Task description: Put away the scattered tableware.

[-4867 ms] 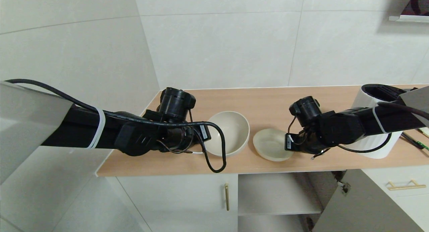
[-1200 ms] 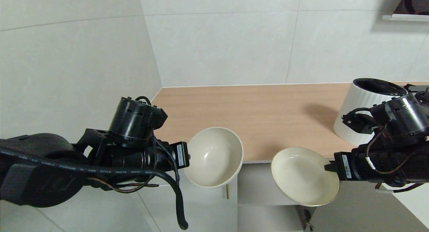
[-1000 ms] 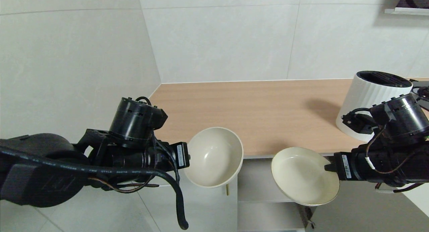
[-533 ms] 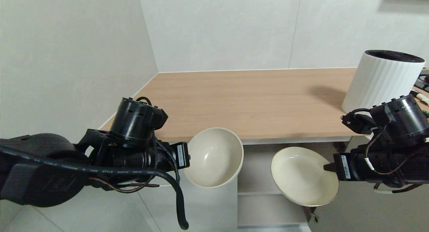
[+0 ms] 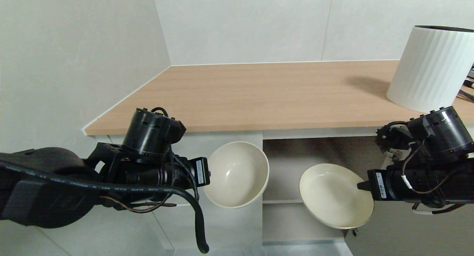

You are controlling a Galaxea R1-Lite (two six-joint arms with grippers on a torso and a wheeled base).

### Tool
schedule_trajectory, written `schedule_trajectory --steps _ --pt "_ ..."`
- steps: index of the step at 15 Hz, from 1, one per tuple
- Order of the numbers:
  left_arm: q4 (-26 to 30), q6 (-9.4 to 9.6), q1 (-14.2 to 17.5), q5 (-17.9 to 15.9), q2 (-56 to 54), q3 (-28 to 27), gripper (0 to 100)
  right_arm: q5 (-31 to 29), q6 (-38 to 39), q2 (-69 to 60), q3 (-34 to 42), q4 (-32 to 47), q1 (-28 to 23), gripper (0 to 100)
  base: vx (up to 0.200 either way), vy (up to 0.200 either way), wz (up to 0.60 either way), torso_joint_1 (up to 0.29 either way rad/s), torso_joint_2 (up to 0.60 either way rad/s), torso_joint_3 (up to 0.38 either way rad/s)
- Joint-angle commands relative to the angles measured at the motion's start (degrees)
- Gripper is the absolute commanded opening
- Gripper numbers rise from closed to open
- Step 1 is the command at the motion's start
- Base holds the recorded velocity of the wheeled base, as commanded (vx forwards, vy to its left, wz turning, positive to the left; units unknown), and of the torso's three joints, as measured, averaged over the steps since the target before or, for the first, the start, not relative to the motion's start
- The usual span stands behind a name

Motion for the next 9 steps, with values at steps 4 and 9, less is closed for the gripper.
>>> schedule_trajectory --steps 4,9 --pt "0.1 -0.03 0.0 0.0 0.1 0.0 0 0.0 0.0 0.2 0.1 -0.1 0.0 0 0.000 0.000 0.00 -0.135 0.46 0.319" --pt "0.0 -0.03 0.1 0.0 0.1 0.0 0 0.0 0.0 0.2 0.1 -0.2 0.0 0 0.000 0.000 0.00 -0.053 0.26 0.197"
